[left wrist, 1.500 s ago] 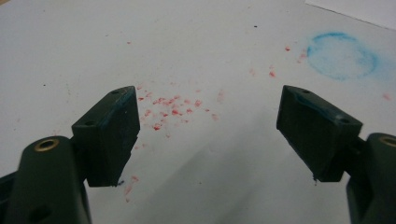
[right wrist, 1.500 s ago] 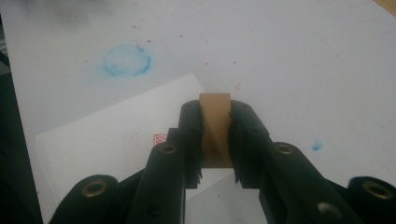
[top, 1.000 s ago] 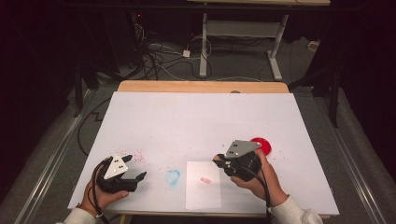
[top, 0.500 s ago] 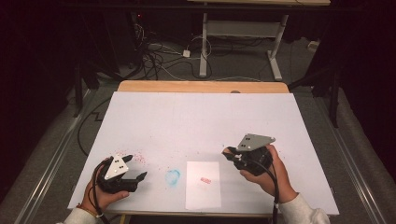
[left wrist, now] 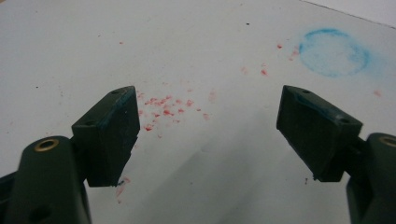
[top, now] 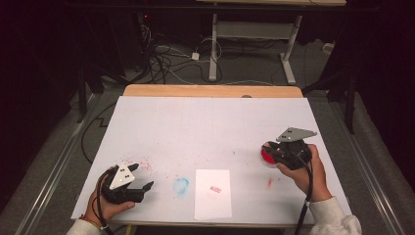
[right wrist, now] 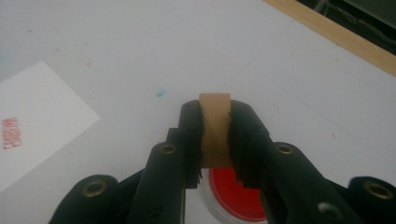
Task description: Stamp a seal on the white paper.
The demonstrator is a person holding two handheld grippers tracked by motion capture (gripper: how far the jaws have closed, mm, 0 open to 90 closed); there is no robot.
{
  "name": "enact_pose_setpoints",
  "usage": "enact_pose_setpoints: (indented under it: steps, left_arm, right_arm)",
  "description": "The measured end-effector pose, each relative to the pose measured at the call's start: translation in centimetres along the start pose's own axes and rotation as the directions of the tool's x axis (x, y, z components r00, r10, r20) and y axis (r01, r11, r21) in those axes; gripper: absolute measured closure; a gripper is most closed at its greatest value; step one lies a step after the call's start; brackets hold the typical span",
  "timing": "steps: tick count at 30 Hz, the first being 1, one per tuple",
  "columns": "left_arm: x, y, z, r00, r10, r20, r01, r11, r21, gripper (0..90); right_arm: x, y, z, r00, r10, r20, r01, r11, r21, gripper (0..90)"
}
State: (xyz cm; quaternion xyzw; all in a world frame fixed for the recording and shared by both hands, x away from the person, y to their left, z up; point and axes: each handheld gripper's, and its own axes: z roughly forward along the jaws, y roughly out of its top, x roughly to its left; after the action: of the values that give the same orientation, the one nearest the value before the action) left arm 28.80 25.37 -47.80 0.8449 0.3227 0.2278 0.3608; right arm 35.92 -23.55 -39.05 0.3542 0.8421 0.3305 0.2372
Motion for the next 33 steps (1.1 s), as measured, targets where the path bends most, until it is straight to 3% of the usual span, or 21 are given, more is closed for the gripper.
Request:
enact_pose_setpoints:
  steps: [18,33]
  left_arm:
    - [0.0,0.0,0.1,1.0,0.005,0.001,-0.005,1.0,0.005,20.6]
    - [0.0,0.0,0.2,1.0,0.005,0.005,-0.005,0.9999,0.01,20.6]
  right_arm:
    - [-2.7,-2.5,3.7,0.9958,0.084,0.036,-0.089,0.987,0.137,75.5]
    - [-2.8,-3.1,5.3,0.994,0.107,0.022,-0.109,0.977,0.184,75.5]
